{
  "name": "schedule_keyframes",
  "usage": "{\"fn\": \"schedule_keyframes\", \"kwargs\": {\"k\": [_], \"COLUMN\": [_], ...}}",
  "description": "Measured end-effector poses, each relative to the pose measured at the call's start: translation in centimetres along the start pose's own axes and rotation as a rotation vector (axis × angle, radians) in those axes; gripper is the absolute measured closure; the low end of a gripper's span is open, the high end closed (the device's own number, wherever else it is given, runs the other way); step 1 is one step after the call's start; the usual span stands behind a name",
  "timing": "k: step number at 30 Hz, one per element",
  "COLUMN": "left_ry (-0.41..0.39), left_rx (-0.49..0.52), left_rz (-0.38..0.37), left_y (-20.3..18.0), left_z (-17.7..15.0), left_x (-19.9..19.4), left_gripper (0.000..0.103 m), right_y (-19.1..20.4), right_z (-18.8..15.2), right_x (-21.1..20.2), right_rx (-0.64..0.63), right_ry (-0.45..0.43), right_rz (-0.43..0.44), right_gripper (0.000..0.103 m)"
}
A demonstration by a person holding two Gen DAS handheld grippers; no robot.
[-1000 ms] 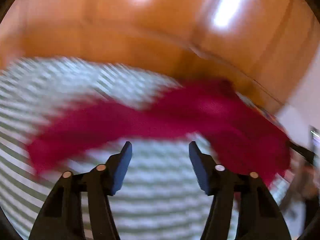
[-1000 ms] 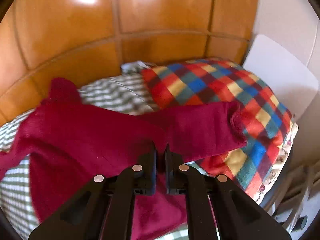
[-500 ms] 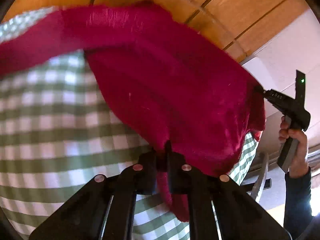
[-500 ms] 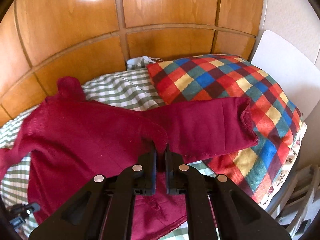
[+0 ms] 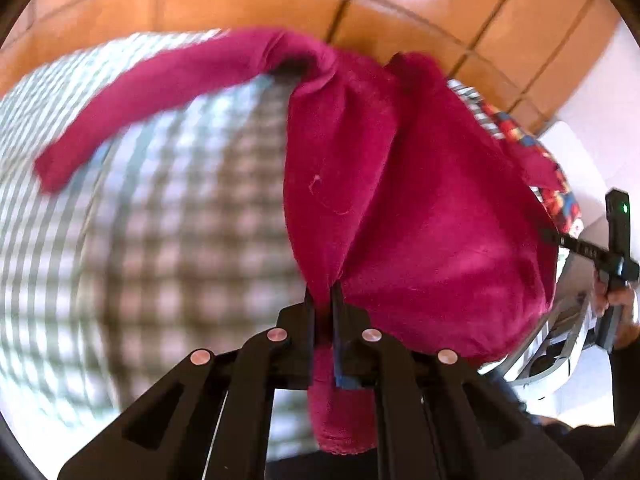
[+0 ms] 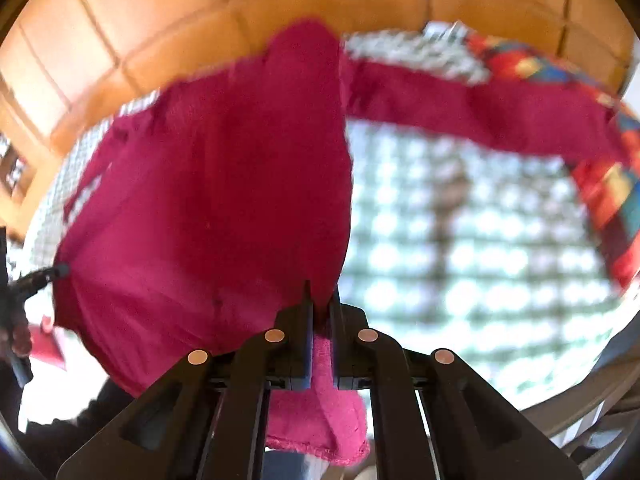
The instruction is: Fold small clothes
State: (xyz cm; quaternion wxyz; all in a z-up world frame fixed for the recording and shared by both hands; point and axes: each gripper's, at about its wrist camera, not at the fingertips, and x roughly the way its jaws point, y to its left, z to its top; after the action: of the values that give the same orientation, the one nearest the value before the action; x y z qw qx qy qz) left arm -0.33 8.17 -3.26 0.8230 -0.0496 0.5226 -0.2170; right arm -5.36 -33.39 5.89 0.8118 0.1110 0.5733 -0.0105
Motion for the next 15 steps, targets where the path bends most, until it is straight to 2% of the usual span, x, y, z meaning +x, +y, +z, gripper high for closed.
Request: {"fn": "schedule_keyframes", "kwargs": {"k": [2,3,4,5,6,7,8,9,11,12,14,15], "left_ry": [-0.006,-0.010,-0.018,-0.037,-0.060,-0.086,-0.105,-0.129,-0.170,-0.190,-0.208,-0.232], "left_rx": [-0.058,-0.079,-0.098,-0.127,-0.155,-0.187,-0.219,-0.250,-0.296,-0.337,-0.407,-0.441], "left_rz": [-0.003,-0.007,-0.010,-0.003,0.009,0.019,0.015,0.021,0.061,0.114,0.225,0.314], "left_y": [1.2,1.4,1.5,2.0,2.4,3.3,4.1,5.0,6.6,7.9,9.9,11.3], "left_z": [-1.8,-2.2,-2.2,-2.1,-2.0,-1.6,-1.0,-0.3,0.7,1.7,3.1,4.0], "left_x": [-0.1,-0.2,-0.3,-0.5,-0.6,-0.9,-1.0,-1.2,-1.5,-1.6,-1.5,-1.9], "left_gripper": [0.095,0.086,0.069,0.057,0.047,0.047,0.047,0.046,0.042,0.038,0.035,0.035], "right_y": [0.8,0.9,0.9,0.7,0.7,0.9,1.1,1.4,2.1,2.4,3.8,4.5], "right_z": [-1.3,-1.6,-1.5,-1.2,-1.0,-0.4,0.0,0.6,1.5,2.0,3.1,3.8], "right_x": [1.1,1.4,1.5,1.2,1.1,0.6,0.2,-0.7,-1.6,-1.8,-1.6,-1.1], "right_rx": [-0.020,-0.029,-0.026,-0.023,-0.025,-0.032,-0.040,-0.047,-0.062,-0.068,-0.086,-0.089], "right_ry": [0.040,0.052,0.055,0.057,0.056,0.043,0.022,-0.019,-0.071,-0.081,-0.114,-0.121], "right_rz": [-0.019,-0.036,-0.042,-0.045,-0.048,-0.068,-0.090,-0.119,-0.132,-0.134,-0.144,-0.137], "right_gripper": [0.097,0.097,0.097,0.097,0.089,0.079,0.053,0.039,0.039,0.039,0.039,0.039]}}
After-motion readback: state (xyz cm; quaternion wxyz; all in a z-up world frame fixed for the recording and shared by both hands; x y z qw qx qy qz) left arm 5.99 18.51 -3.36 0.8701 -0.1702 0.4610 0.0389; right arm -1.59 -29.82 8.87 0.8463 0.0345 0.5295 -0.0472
